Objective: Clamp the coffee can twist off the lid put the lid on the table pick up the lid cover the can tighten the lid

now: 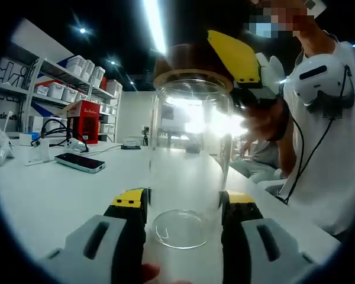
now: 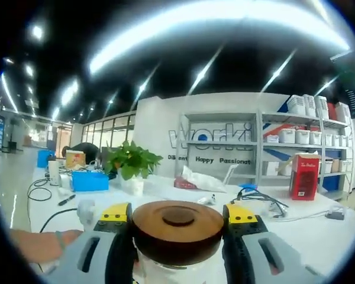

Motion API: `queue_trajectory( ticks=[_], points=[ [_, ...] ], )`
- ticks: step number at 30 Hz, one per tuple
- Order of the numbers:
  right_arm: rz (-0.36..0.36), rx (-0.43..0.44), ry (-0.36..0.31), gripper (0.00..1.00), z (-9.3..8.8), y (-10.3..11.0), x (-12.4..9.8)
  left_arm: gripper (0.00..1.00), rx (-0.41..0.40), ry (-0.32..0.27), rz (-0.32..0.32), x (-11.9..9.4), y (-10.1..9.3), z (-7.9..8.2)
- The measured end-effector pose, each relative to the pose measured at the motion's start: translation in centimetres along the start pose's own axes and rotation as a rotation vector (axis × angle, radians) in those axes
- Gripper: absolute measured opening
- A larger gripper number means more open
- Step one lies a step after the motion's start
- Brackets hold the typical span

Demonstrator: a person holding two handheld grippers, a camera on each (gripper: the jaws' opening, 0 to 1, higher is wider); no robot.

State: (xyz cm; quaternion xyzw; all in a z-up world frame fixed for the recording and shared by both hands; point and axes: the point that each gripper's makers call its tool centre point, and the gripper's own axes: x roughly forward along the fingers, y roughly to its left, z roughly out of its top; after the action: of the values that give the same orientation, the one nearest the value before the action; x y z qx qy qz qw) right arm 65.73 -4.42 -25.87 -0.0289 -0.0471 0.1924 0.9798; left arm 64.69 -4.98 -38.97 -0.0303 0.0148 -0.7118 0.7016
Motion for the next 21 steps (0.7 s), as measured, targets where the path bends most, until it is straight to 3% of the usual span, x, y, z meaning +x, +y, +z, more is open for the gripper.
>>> queue_trajectory(
  ticks=[5,10,13,21],
  points=[
    [0.063,0.003,-0.004,0.55,0.0,0.3,0.0,0.39,0.001,0.000,0.004,0.0,0.0,0.0],
    [0.208,0.003,-0.003,0.55,0.0,1.0,0.0,0.39,0.000,-0.001,0.001,0.0,0.0,0.0],
    [0.256,0.005,0.009,0.55,-0.1,0.9,0.0,0.39,0.001,-0.001,0.001,0.1,0.0,0.0],
    [0.317,0.011,0.001,0.55,-0.1,1.3,0.2,0.39,-0.003,-0.002,0.006,0.3,-0.1,0.1]
  ],
)
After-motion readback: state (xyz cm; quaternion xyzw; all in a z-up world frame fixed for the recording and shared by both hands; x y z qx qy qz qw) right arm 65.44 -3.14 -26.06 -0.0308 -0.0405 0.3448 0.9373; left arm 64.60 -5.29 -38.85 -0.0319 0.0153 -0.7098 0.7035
